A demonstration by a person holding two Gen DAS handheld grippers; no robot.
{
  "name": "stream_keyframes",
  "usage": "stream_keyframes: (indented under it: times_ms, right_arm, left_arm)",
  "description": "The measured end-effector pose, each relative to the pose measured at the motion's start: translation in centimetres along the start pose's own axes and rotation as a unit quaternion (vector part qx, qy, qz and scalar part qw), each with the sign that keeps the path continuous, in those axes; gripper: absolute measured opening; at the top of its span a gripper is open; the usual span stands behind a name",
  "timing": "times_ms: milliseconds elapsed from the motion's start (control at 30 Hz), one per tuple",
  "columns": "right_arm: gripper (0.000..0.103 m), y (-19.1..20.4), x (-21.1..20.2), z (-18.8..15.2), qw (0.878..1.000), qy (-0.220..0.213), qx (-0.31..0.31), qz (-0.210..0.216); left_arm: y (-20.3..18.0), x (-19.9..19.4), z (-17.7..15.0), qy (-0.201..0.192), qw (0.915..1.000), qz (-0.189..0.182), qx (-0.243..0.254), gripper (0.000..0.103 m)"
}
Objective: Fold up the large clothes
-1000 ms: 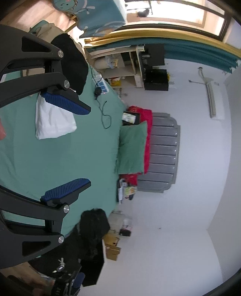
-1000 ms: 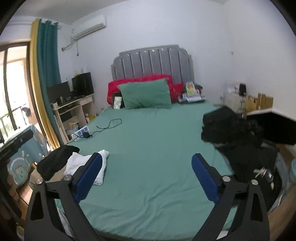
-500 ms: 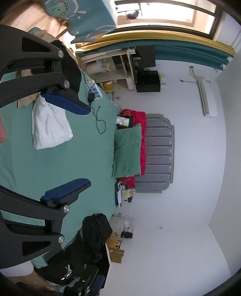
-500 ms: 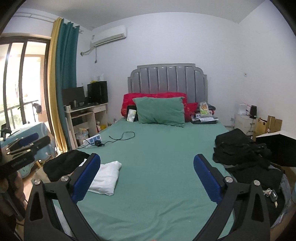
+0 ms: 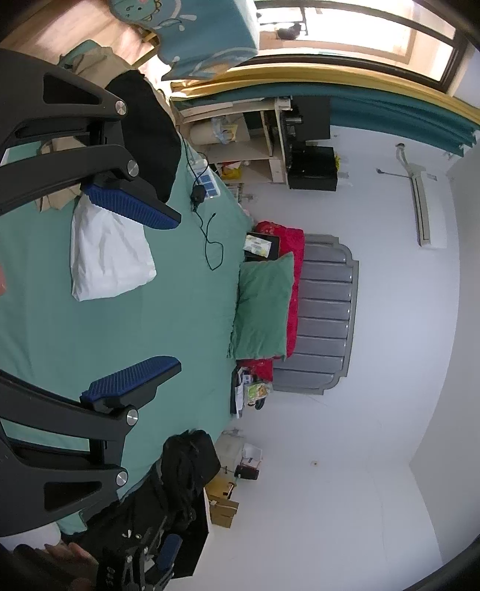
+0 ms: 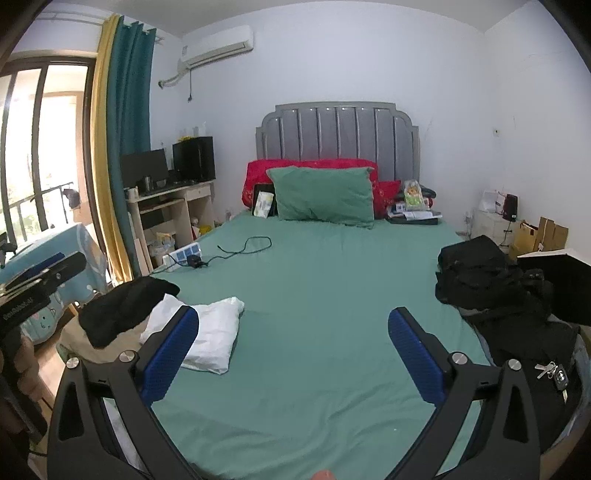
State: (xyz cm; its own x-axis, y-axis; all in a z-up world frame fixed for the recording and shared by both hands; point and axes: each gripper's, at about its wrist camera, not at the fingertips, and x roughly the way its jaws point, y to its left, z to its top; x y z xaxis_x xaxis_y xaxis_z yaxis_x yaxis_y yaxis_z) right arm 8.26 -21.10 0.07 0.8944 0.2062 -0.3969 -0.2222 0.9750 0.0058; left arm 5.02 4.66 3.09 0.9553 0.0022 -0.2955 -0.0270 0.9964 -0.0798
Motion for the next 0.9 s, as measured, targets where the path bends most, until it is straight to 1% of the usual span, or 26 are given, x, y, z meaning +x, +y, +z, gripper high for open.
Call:
stream_keyframes:
  times_ms: [233,900]
  right_arm:
    - [0.101,-0.3,0.7,-0.4,1.0,0.017,0.008,0.0]
    - [0.101,-0.8,0.8,-0.2,1.0,0.02,0.01,0.001]
  left_arm:
    - [0.1,0.6,-0.2,0.008,0.9999,-0.011,-0.001,0.074]
    - [0.0,1.6,-0.4,0.015,0.9996,-0.025,-0.004,0.074]
